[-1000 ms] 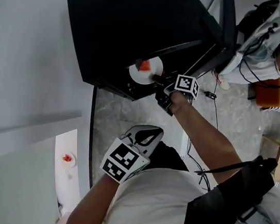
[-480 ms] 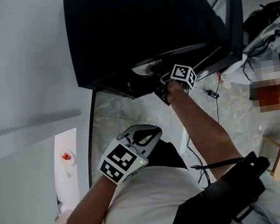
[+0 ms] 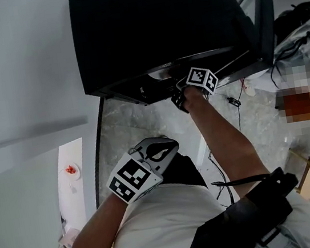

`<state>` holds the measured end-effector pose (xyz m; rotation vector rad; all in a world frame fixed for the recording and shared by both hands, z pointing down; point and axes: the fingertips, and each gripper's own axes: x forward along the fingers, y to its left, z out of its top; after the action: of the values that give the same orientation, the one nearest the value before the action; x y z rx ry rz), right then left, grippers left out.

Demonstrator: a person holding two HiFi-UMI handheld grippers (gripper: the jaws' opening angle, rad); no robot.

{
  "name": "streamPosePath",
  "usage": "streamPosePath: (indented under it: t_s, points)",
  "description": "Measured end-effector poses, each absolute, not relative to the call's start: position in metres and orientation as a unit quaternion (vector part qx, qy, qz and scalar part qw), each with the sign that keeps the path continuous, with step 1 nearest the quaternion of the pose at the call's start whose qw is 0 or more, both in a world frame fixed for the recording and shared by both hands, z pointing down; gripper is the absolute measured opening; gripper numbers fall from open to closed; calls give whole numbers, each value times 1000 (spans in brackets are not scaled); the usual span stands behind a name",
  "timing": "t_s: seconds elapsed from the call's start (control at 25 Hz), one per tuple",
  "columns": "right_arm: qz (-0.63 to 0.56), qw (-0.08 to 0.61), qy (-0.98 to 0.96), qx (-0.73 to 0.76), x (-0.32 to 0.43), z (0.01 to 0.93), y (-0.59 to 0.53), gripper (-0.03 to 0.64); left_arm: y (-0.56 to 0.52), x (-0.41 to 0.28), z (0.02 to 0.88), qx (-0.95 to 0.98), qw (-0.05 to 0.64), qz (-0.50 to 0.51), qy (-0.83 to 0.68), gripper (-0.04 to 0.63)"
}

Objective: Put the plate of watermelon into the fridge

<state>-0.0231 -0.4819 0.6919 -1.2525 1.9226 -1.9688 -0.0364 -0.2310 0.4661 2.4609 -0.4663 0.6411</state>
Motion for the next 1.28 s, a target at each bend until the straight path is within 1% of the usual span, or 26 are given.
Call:
streamPosePath:
  t_s: [0.24,0.44,0.6,0.72,0.96,1.12,1.2,1.28]
  points:
    - [-622,13,657,-426,-22,696,-482,54,-231,-42,469,912,285,233,-180,12]
    - [-572,-55,695,-432,-22,696,-483,90,-229,-46,472,909,296,227,-184,12]
    - [-537,-93,723,-425,-22,696,-482,114,-228,-45,476,908,301,225,-184,12]
    - [-507,-121,745,-416,-23,693,-482,173,-227,-44,477,907,305,224,-184,12]
    - [-415,-232,783,-401,-30,695,-476,266,-225,-46,480,905,311,225,-185,12]
    - [-384,-270,788,-399,-27,696,-474,282,-223,-47,482,904,311,226,-188,12]
    - [-381,-279,786,-400,-25,696,-474,291,-222,-49,482,902,314,227,-192,12]
    - [-384,-278,784,-400,-24,696,-474,314,-220,-52,482,900,318,223,-198,12]
